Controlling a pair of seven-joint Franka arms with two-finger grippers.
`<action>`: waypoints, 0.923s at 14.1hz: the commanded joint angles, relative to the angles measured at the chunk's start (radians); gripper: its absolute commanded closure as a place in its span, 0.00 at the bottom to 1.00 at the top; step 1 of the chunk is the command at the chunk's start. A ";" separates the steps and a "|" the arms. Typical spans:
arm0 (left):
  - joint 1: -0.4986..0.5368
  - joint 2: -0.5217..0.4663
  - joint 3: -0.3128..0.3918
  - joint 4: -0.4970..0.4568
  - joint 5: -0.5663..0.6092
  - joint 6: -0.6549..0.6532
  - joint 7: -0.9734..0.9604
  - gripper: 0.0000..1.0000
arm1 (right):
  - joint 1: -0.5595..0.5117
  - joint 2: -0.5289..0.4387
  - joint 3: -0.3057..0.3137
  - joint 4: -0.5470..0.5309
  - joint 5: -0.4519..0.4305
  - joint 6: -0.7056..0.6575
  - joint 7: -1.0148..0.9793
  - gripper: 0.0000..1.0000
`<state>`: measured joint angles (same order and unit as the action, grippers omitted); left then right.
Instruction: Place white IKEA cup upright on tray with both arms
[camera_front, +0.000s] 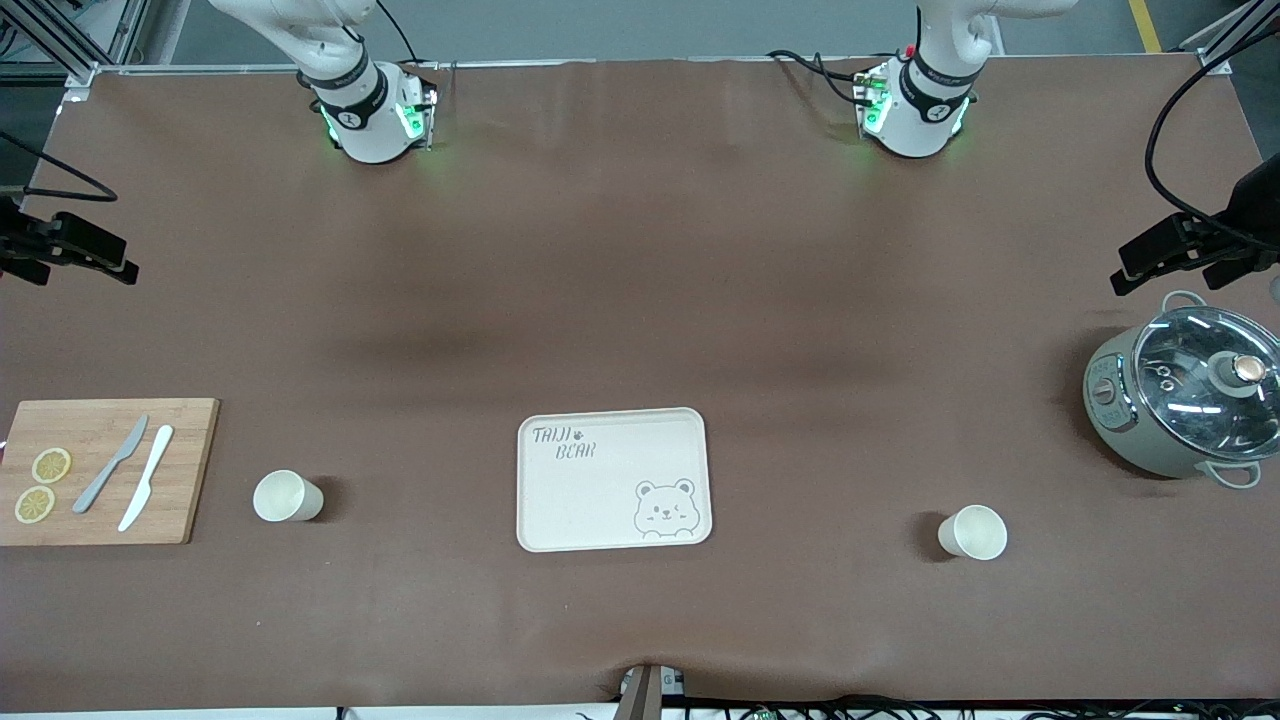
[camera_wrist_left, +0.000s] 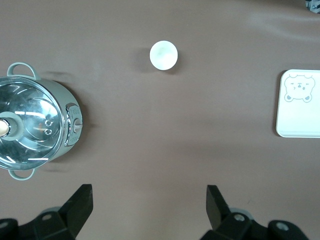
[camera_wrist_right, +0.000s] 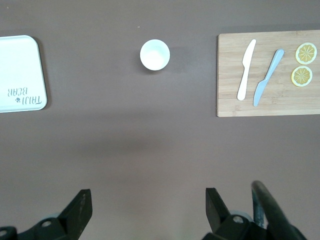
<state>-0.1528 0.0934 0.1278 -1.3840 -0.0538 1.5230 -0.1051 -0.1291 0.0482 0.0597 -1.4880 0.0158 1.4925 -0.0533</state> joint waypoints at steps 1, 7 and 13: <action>0.001 0.005 -0.008 0.017 0.026 -0.006 0.014 0.00 | -0.006 -0.007 0.005 -0.001 0.012 -0.006 0.000 0.00; 0.006 0.008 -0.004 0.008 0.040 -0.026 0.007 0.00 | -0.004 0.001 0.005 -0.001 0.012 -0.009 0.000 0.00; 0.036 0.126 -0.005 0.013 0.045 -0.009 0.011 0.00 | -0.015 0.001 0.005 -0.003 0.012 -0.012 -0.003 0.00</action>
<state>-0.1379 0.1873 0.1298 -1.3942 -0.0353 1.5121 -0.1054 -0.1294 0.0533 0.0583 -1.4890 0.0158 1.4870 -0.0533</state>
